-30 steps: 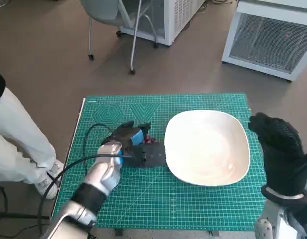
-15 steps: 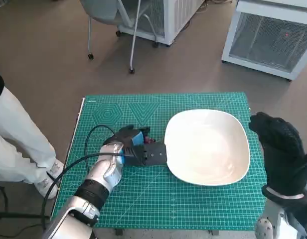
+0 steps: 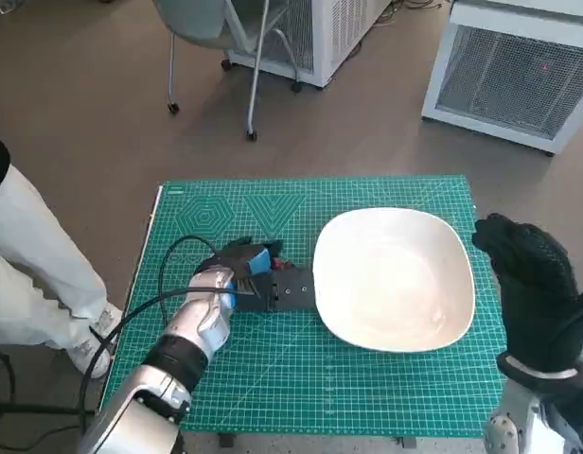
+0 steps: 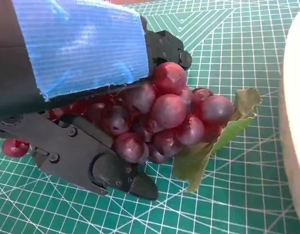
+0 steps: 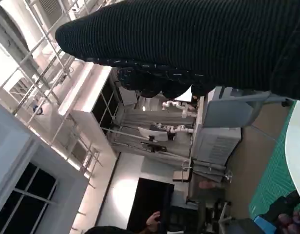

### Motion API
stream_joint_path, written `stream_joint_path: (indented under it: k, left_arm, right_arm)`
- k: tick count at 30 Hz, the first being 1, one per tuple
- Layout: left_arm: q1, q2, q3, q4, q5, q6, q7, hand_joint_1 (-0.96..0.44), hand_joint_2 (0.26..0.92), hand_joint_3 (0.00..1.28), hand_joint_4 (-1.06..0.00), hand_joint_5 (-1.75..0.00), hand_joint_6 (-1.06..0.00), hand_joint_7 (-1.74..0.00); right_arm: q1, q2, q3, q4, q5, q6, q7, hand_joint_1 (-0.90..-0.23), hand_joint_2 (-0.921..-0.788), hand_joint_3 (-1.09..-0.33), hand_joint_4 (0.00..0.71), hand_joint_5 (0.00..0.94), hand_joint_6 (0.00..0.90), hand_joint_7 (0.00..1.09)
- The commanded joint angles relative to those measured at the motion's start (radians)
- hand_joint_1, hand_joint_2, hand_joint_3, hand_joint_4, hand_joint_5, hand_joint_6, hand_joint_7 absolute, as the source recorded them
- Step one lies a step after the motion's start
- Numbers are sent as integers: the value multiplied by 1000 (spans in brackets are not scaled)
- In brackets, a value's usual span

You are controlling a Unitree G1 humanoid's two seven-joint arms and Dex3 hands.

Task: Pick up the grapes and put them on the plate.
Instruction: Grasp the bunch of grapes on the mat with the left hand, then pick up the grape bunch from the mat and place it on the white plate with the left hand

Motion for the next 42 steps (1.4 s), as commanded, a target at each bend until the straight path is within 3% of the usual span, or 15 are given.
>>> stream_joint_path:
  k: [1,3,5,8,11,13,15,16,19,26,42]
  left_arm:
    - [-7,-8,0,27,-13,-10,57,-224,815,14,-211,-61,-322,-42]
    - [1,-7,-2,28,-11,-22,96,-25,848,49,-376,-365,-434,-61]
    - [12,-3,-13,23,-1,-36,138,172,841,210,-459,-879,-543,-67]
    - [28,6,-40,13,26,-55,197,304,778,522,-404,-1402,-654,-63]
    - [36,16,-59,5,40,-68,228,336,810,592,-311,-1625,-726,-76]
    - [37,21,-65,-2,43,-71,232,268,850,533,-298,-1633,-660,-384]
    - [37,25,-67,-12,42,-69,226,149,883,455,-309,-1590,-514,-885]
    - [37,26,-67,-15,41,-68,223,109,893,428,-315,-1573,-465,-1051]
    - [39,30,-62,-32,33,-63,210,37,912,366,-341,-1524,-392,-1336]
    - [53,40,-38,-78,2,-71,195,4,920,367,-320,-1540,-327,-1497]
    - [57,46,-33,-84,-12,-65,199,2,921,419,-258,-1605,-265,-1568]
  right_arm:
    - [20,1,0,4,1,7,0,-410,-921,-560,603,135,297,743]
    - [19,0,-1,5,2,8,1,-411,-921,-560,603,134,297,744]
    - [18,-1,-2,7,2,8,1,-411,-921,-559,603,134,296,744]
    - [17,-2,-3,9,1,7,0,-412,-921,-558,604,133,296,744]
    - [16,-2,-3,8,0,8,-1,-413,-921,-557,605,132,298,743]
    - [16,-1,-2,8,-2,8,-3,-413,-921,-556,606,132,298,742]
    - [15,-1,-2,8,-6,7,-7,-413,-921,-556,606,131,299,742]
    - [15,-1,-2,7,-7,8,-8,-413,-921,-556,607,131,299,741]
    - [16,0,-1,4,-11,9,-12,-412,-921,-556,607,130,299,741]
    - [13,-2,1,5,-17,9,-16,-409,-921,-558,608,127,299,740]
    - [12,-4,2,4,-18,10,-18,-409,-921,-558,611,122,301,737]
